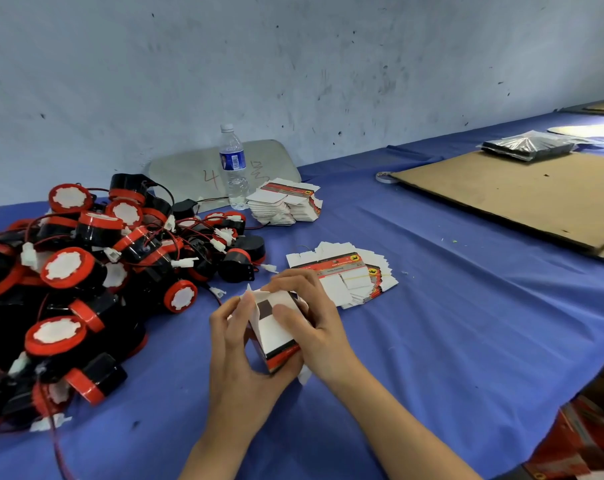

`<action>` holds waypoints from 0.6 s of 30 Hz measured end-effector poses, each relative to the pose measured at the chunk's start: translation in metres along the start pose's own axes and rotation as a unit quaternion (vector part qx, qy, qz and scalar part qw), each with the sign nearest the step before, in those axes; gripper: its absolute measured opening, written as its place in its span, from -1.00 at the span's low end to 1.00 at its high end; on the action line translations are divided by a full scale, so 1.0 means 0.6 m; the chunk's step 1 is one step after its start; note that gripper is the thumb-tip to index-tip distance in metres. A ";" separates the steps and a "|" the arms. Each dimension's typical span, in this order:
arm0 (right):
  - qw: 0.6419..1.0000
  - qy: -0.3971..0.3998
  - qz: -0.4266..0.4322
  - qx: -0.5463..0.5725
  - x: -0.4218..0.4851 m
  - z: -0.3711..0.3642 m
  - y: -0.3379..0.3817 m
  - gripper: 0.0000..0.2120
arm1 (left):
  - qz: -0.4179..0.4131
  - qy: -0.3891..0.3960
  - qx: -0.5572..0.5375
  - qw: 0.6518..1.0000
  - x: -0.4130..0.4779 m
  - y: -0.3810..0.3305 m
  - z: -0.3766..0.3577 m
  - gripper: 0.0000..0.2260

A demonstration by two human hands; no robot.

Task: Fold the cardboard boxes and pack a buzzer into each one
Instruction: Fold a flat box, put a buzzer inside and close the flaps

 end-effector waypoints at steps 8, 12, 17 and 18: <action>1.000 0.021 0.000 -0.001 -0.001 -0.002 0.001 -0.76 | -0.019 0.005 0.008 1.000 0.007 -0.010 0.008 -0.23; 1.000 0.011 -0.014 0.002 -0.001 -0.002 -0.007 -0.86 | 0.002 -0.011 -0.085 0.996 0.009 -0.005 0.010 -0.20; 1.000 0.012 -0.010 -0.019 -0.002 -0.004 -0.006 -0.87 | 0.016 0.006 -0.056 0.998 0.002 0.006 0.008 -0.18; 1.000 0.012 -0.011 -0.020 -0.002 -0.004 -0.006 -0.86 | -0.001 0.012 -0.037 0.999 0.003 0.003 0.009 -0.17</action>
Point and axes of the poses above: each hand's wrist, its own x-axis towards the middle knuckle, its own z-axis out of the back of the hand, y = z × x, the point moved 7 cm from there along x, towards the middle knuckle, and after that the axes turned 3 degrees about -z, right-handed, at the moved point
